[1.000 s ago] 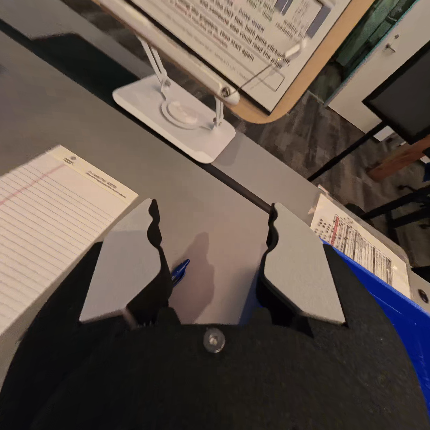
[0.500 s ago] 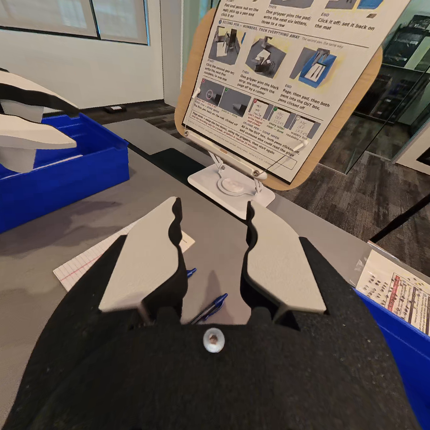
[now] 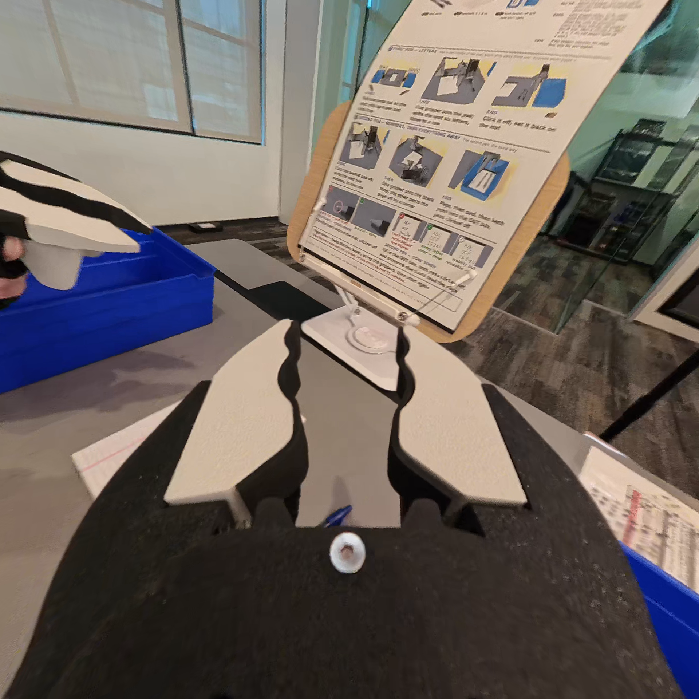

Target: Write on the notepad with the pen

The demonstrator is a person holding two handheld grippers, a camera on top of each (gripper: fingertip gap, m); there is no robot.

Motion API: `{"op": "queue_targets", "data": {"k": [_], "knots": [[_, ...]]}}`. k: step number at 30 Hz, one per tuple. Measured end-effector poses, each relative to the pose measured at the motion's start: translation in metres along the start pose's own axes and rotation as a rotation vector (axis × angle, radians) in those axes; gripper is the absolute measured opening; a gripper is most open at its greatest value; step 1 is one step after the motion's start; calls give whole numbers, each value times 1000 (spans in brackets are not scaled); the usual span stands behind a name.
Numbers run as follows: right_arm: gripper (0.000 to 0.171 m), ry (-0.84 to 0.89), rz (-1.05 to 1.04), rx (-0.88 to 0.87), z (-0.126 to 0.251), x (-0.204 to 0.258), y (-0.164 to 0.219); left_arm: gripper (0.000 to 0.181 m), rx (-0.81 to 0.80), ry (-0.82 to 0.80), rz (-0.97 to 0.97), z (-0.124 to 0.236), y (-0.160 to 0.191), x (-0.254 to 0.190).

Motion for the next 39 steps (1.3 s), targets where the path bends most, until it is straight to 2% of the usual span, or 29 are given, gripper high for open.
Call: {"op": "queue_targets", "data": {"k": [5, 11, 16, 20, 24, 31, 39], "knots": [[39, 25, 104, 110, -7, 5, 13, 27, 41, 2, -13, -2, 4, 0], [38, -67, 16, 262, -15, 10, 28, 31, 106, -142, 64, -6, 13, 10], [41, -169, -31, 491, -23, 23, 51, 61, 173, -301, 22, -21, 31, 19], [46, -195, -59, 583, -27, 27, 63, 63, 220, -310, -4, -32, 42, 16], [50, -194, -69, 604, -27, 28, 65, 62, 252, -252, 24, -36, 48, 11], [48, -200, -103, 615, -28, 29, 69, 59, 264, -243, 23, -36, 48, 10], [36, -294, -317, 562, -27, 44, 62, 57, 223, -228, 67, -24, 33, 18]]}}
Point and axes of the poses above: each gripper's, where its closed fingertips meet, z back along the fingers, y out of its underside, x = y × z across the jaws, the point moved 8 cm from there along z, back along the fingers, and after that the axes turned 14 degrees about z, right-handed, at the moved point
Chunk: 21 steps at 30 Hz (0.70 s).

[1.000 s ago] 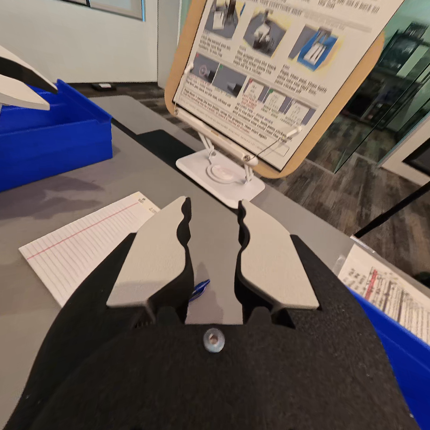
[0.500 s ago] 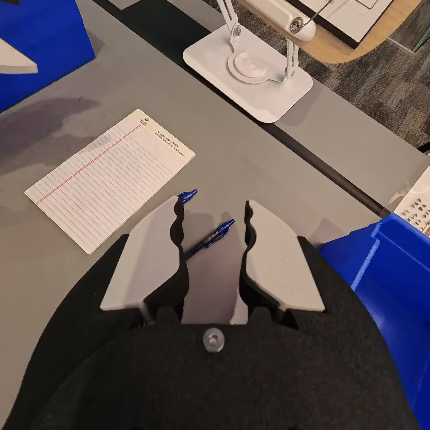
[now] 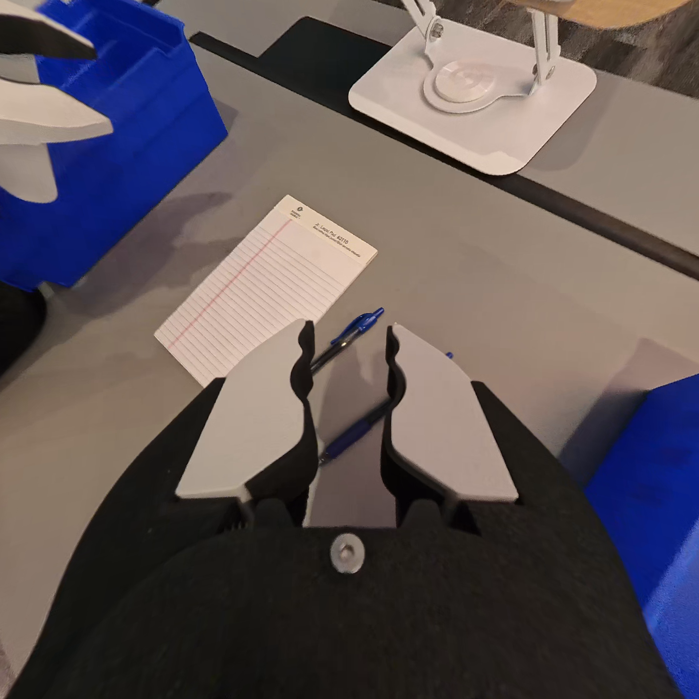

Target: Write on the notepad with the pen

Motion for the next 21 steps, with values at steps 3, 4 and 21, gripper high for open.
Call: {"op": "queue_targets", "data": {"k": [3, 4, 21], "knots": [[35, -18, -64, 33, -14, 7, -1, 57, -20, 14, 14, 7, -5, 3], [35, -21, -80, 79, -20, 7, -1, 57, -24, 19, 12, 9, -6, 2], [35, 31, -329, 586, -94, 27, 22, 58, -6, 126, -45, 22, -10, -22]]}}
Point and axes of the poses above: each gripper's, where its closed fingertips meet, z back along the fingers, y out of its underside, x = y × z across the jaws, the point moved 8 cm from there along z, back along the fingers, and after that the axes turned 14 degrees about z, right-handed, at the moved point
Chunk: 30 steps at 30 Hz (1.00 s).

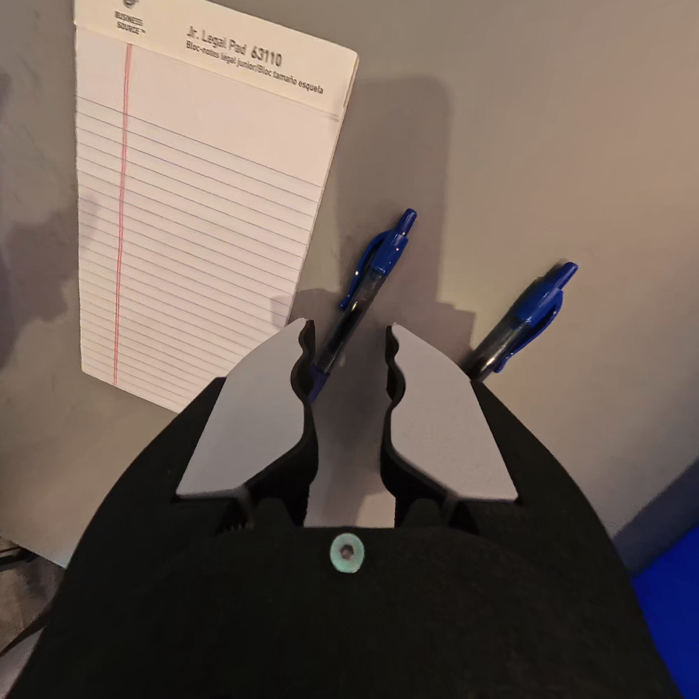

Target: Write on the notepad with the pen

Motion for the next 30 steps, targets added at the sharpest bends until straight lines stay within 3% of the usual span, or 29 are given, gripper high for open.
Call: {"op": "queue_targets", "data": {"k": [13, 20, 25, 30], "knots": [[24, 186, 6, 145, -10, 10, -5, 57, -7, 24, -3, 2, -2, -4], [12, 188, 51, 119, -11, 10, -6, 57, -7, 38, -9, 1, -1, -7], [11, 52, 54, -67, -3, 0, 1, 58, -2, 90, 13, -6, 3, -8], [11, -159, 107, -493, 39, -8, 4, 60, 34, 241, 111, -27, 15, -12]]}}
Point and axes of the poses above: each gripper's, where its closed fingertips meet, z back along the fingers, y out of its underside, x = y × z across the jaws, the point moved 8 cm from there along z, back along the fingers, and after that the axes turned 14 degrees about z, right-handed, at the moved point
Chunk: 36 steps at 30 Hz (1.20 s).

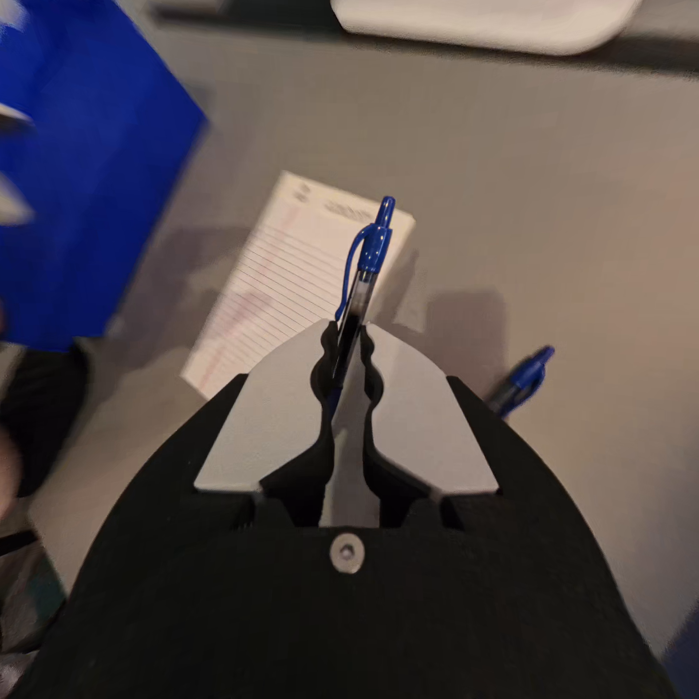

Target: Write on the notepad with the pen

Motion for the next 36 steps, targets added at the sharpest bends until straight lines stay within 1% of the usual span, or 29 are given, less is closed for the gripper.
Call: {"op": "queue_targets", "data": {"k": [2, 5, 7, 9, 12, 13, 14, 16, 20, 21, 23, 25, 27, 29, 31, 34, 36], "knots": [[11, -93, 23, -202, 24, 3, -9, 60, -4, 96, 28, -9, 4, -5], [11, -219, 99, -484, 62, 12, -21, 56, -46, 257, 60, -15, 8, -20], [11, -301, 156, -618, 81, 21, -24, 53, -59, 352, 42, -18, 11, -33], [11, -378, 213, -713, 92, 31, -24, 53, -51, 415, -5, -20, 16, -48], [11, -441, 301, -751, 97, 43, -23, 52, -45, 507, -37, -21, 22, -66], [11, -432, 322, -751, 97, 46, -23, 52, -45, 536, -38, -20, 23, -71], [11, -380, 336, -739, 95, 46, -23, 51, -45, 540, -43, -20, 23, -73], [11, -343, 390, -737, 94, 50, -24, 47, -48, 488, -85, -21, 25, -75], [11, -296, 418, -764, 95, 56, -27, 40, -77, 301, -209, -25, 28, -74], [11, -272, 423, -762, 94, 57, -28, 35, -88, 279, -230, -26, 28, -74], [11, -258, 442, -766, 94, 59, -29, 20, -102, 272, -261, -25, 29, -77], [11, -271, 440, -782, 94, 59, -30, 16, -107, 280, -268, -23, 29, -79], [11, -299, 437, -791, 96, 58, -30, 15, -89, 314, -245, -21, 26, -77], [13, -336, 475, -803, 99, 58, -29, 12, -57, 382, -205, -18, 23, -74], [36, -339, 525, -827, 104, 57, -30, 12, -23, 499, -148, -15, 21, -75], [40, -454, 549, -859, 115, 56, -32, 12, 21, 661, -65, -12, 21, -78], [44, -540, 521, -878, 121, 54, -37, 12, 64, 723, -69, -11, 24, -82]]}}
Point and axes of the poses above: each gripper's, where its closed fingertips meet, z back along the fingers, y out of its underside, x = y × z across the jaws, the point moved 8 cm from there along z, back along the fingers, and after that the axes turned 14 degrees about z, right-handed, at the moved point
